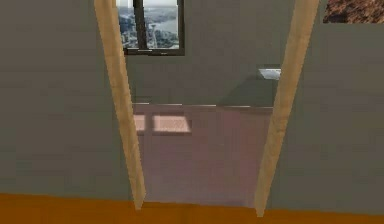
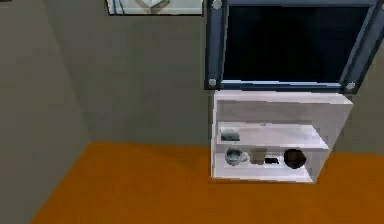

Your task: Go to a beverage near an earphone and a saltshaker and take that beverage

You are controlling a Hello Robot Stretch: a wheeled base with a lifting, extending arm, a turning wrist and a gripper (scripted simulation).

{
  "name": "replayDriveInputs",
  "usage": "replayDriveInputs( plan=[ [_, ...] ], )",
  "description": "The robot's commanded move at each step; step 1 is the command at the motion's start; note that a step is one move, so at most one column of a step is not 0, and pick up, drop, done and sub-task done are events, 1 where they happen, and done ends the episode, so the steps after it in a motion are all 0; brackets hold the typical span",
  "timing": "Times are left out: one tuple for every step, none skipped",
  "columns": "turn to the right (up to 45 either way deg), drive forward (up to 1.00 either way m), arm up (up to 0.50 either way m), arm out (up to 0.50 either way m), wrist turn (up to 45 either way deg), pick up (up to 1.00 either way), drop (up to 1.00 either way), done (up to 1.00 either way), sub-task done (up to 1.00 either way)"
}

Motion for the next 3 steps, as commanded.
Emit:
replayDriveInputs(
  plan=[
    [0.0, 1.00, 0.00, 0.00, 0.0, 0.00, 0.00, 0.00, 0.00],
    [-3.0, 0.00, 0.00, 0.00, 0.0, 0.00, 0.00, 0.00, 0.00],
    [0.0, 0.35, 0.00, 0.00, 0.0, 0.00, 0.00, 0.00, 0.00]
  ],
)
